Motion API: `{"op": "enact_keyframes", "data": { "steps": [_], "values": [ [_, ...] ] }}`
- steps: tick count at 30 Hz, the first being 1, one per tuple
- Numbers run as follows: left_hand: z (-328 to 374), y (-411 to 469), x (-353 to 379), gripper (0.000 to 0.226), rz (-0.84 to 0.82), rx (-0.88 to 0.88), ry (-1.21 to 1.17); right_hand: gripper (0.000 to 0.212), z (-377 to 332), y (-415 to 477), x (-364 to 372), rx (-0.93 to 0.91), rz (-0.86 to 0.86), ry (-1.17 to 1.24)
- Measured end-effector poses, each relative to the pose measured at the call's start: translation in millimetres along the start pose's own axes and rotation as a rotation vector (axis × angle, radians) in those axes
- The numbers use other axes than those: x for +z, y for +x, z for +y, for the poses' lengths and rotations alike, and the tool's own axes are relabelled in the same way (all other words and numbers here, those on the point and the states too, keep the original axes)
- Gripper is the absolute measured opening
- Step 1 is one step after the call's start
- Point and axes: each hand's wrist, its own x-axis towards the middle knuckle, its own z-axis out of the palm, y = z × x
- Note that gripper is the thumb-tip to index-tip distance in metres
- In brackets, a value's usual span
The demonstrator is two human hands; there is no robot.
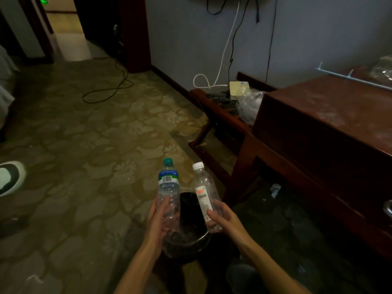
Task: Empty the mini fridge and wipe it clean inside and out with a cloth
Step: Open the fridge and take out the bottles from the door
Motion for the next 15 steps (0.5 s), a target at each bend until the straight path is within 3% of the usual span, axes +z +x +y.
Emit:
{"op": "enact_keyframes", "data": {
  "steps": [3,7,15],
  "values": [
    [4.5,27.9,-1.9,0.068,-0.017,0.014,-0.007,0.053,-2.6,23.9,-3.5,-0.020,0.013,-0.005],
    [14.1,56.1,-6.6,0.080,-0.013,0.044,0.043,0.043,-7.6,54.9,-7.0,-0.019,0.046,0.025],
    [10.4,85.9,-8.2,0.068,0.144,0.101,0.163,0.060,-12.9,93.1,-15.6,-0.109,0.178,-0.114]
  ]
}}
